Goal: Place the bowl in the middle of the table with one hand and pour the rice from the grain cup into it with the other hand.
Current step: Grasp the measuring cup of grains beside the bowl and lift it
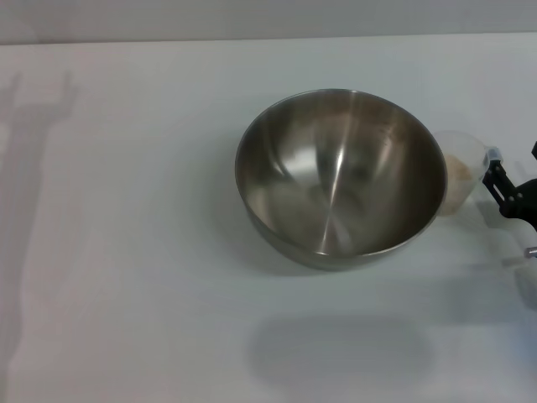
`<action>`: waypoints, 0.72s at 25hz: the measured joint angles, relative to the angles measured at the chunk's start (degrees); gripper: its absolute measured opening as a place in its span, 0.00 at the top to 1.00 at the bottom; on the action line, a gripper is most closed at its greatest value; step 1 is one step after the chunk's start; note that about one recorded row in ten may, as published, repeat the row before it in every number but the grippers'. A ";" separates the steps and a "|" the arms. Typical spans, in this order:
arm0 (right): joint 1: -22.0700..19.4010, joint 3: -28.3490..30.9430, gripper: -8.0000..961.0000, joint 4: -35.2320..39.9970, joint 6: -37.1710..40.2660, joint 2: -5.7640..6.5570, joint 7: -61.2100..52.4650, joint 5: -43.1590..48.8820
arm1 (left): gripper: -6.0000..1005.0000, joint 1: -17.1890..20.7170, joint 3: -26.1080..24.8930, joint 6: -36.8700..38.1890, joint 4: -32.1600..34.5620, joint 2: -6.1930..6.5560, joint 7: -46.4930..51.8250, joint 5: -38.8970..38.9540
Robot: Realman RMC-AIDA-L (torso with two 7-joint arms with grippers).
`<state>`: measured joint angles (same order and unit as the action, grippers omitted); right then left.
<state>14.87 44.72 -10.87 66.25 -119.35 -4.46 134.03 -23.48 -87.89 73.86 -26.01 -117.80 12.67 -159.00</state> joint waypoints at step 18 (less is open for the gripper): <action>1.67 0.49 0.68 0.17 -0.82 -0.11 0.32 0.01 | 0.16 0.06 0.00 1.12 0.00 -0.06 0.51 0.00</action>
<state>16.53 45.21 -10.70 65.43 -119.46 -4.15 134.04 -23.42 -87.89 74.97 -26.01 -117.86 13.18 -158.99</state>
